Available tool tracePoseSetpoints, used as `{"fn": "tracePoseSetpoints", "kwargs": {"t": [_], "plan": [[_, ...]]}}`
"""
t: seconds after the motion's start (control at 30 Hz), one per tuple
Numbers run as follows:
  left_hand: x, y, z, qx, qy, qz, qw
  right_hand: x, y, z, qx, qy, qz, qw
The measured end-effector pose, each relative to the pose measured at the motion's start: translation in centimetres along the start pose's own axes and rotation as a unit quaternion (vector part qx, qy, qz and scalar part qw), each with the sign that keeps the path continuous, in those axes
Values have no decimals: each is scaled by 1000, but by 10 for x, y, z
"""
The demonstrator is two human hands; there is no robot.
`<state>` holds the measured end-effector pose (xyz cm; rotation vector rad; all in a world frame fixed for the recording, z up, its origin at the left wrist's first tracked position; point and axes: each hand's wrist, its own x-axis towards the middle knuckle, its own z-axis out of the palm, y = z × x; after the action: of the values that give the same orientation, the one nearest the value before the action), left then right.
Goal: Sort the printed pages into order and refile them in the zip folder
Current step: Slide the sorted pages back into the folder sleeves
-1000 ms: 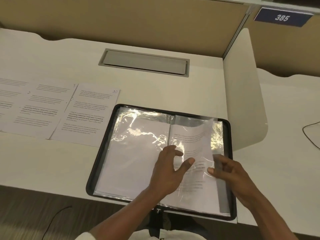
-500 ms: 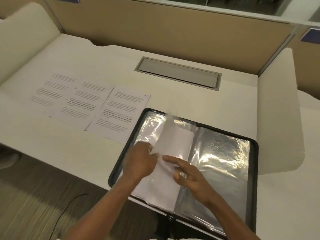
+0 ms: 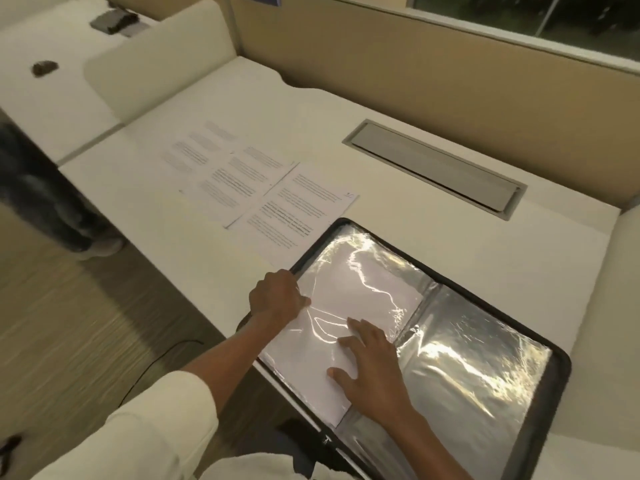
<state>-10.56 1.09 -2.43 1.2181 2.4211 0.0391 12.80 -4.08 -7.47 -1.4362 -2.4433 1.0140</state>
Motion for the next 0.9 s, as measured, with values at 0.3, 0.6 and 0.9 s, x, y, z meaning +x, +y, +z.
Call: {"fn": "tracePoseSetpoints", "kwargs": {"t": [0.3, 0.6, 0.9], "plan": [[4, -23, 8, 63, 40, 36, 997, 26, 1, -8, 24, 42, -4, 999], [41, -59, -10, -55, 35, 17, 998, 99, -42, -9, 72, 13, 21, 997], [189, -127, -99, -135, 50, -5, 990, 251, -159, 12, 86, -15, 32, 996]]}}
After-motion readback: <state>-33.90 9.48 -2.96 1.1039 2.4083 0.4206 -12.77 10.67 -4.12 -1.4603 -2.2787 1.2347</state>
